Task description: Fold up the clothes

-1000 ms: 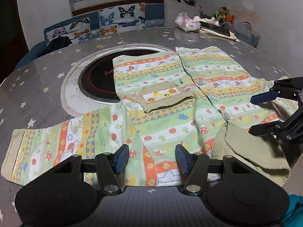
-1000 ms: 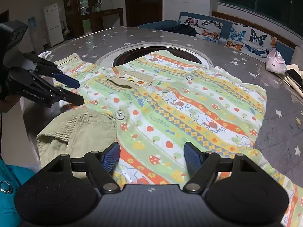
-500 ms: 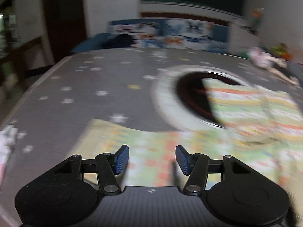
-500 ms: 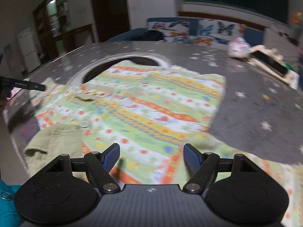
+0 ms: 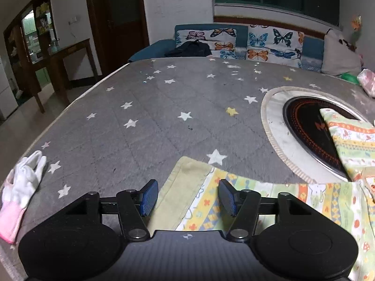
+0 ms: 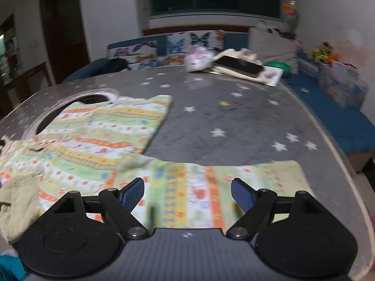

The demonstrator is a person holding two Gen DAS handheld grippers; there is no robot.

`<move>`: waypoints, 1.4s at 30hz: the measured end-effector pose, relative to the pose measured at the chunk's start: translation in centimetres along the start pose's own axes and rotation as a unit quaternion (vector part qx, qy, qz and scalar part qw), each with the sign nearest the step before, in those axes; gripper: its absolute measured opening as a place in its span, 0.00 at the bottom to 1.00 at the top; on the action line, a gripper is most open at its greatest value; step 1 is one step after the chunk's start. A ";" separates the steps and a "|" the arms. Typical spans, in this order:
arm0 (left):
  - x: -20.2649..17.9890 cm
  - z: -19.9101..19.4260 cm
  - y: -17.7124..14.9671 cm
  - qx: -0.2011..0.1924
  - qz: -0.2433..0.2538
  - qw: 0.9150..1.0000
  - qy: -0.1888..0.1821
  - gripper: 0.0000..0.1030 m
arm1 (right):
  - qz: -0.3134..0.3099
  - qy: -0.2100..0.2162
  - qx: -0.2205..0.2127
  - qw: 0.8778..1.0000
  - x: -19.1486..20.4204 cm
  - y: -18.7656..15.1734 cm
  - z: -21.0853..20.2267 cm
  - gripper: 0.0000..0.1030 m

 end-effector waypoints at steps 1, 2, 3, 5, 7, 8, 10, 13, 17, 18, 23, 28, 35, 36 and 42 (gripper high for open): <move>-0.1 0.0 0.0 -0.004 0.008 1.000 -0.001 0.39 | 0.007 -0.006 -0.002 1.000 -0.4 0.0 -0.1 0.83; -0.3 0.0 0.0 -0.007 0.017 1.000 -0.002 0.34 | 0.014 -0.011 -0.005 1.000 -0.8 0.0 -0.2 0.84; -0.4 -0.1 0.0 -0.008 0.026 1.000 0.000 0.24 | 0.022 -0.016 -0.009 1.000 -1.2 -0.1 -0.3 0.85; -0.4 0.0 0.0 -0.009 0.037 0.999 0.008 0.19 | 0.038 -0.027 -0.017 0.999 -1.9 -0.1 -0.6 0.89; -0.4 0.2 0.1 -0.009 0.036 0.999 0.009 0.19 | 0.054 -0.037 -0.026 0.998 -2.6 -0.2 -0.8 0.95; -0.4 0.2 0.1 -0.009 0.035 0.999 0.009 0.19 | 0.062 -0.043 -0.031 0.997 -2.9 -0.3 -0.9 0.96; -0.5 0.3 0.1 -0.007 0.033 0.999 0.011 0.20 | 0.073 -0.056 -0.040 0.995 -3.3 -0.5 -1.2 1.00; -0.1 0.4 0.2 -0.003 0.016 1.000 0.012 0.24 | 0.090 -0.070 -0.049 0.992 -4.2 -0.8 -1.4 1.00; 0.3 0.3 0.2 0.004 0.001 1.000 0.018 0.37 | 0.116 -0.086 -0.051 0.988 -5.2 -1.2 -1.5 1.00; 0.4 0.2 0.2 0.006 -0.003 1.000 0.022 0.43 | 0.121 -0.092 -0.055 0.987 -5.5 -1.3 -1.6 1.00; 1.1 -0.2 0.0 0.014 -0.030 0.999 0.019 0.59 | 0.140 -0.115 -0.072 0.981 -6.8 -1.7 -2.0 1.00; 1.1 -1.7 0.1 0.001 -0.040 0.999 0.018 0.78 | 0.142 -0.140 -0.076 0.977 -7.9 -2.2 -2.6 1.00; 0.2 -4.4 1.2 -0.035 -0.045 0.998 0.002 0.96 | 0.144 -0.136 -0.061 0.978 -8.9 -2.9 -3.0 0.90; -0.2 -4.7 1.4 -0.038 -0.043 0.998 -0.003 0.99 | 0.143 -0.134 -0.059 0.979 -8.9 -2.9 -2.9 0.89; -2.5 -6.3 2.2 -0.055 -0.027 0.998 -0.033 1.00 | 0.143 -0.124 -0.047 0.981 -9.8 -2.5 -2.0 0.75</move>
Point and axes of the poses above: each gripper's, at about its wrist camera, not at the fingertips, and z roughly the way its jaws point, x to its left, y to its top, the point moved 3 cm from there along z, roughly the way its jaws point, and after that the axes turned 7 degrees about z, right-handed, at the moved point
